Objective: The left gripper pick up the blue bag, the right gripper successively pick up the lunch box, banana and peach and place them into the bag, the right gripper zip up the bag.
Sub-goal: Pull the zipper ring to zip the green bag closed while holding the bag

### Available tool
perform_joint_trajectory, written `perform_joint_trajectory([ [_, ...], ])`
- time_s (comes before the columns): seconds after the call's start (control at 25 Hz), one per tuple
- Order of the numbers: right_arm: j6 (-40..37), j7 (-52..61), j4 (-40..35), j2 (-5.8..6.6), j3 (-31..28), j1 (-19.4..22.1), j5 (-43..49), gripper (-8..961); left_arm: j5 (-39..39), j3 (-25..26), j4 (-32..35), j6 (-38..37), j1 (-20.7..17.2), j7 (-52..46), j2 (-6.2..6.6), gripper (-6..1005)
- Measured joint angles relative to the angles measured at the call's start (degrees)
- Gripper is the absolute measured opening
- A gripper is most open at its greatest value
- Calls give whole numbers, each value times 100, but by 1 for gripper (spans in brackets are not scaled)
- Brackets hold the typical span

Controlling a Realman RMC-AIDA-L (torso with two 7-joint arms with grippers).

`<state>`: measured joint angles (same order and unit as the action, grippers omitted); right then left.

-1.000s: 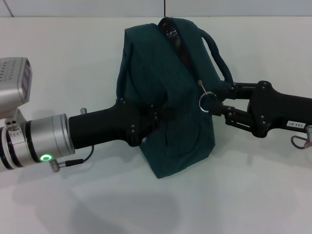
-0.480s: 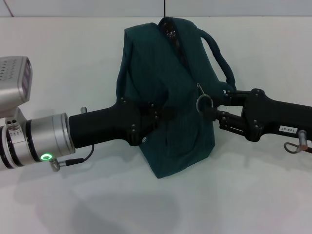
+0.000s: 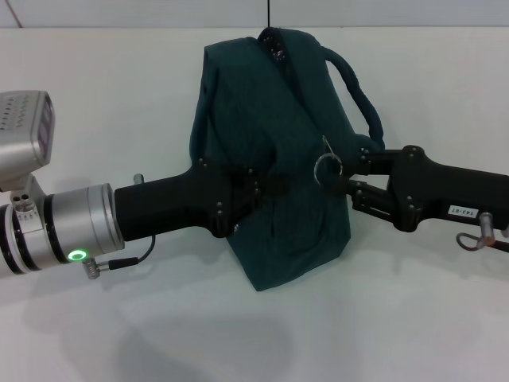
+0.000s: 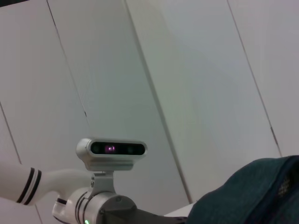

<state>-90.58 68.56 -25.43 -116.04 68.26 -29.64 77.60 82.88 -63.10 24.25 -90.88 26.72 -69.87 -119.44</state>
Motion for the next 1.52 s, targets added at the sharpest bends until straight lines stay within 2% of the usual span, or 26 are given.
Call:
perform_joint_trajectory([
  [0.2,-54,0,215,-13,3,-140,-15,304,0,-1,0,0,0,0,0,42],
  [0.52,-319,0,250,-15,12,-108,-108,305,-2,-1,0,-1,-40,0,-8,42],
  [0.76,-140,6,472,41,-61,-95,-149,305,-2,-1,-1,0,-54,0,-9,42],
  [0.96,-139,-6,494,-6,-34,-111,-159,304,-2,-1,-8,0,-43,0,-9,42],
  [1.52,-182,-65,622,-15,-8,-129,-221,270,1,-1,-9,0,-88,0,-9,42],
])
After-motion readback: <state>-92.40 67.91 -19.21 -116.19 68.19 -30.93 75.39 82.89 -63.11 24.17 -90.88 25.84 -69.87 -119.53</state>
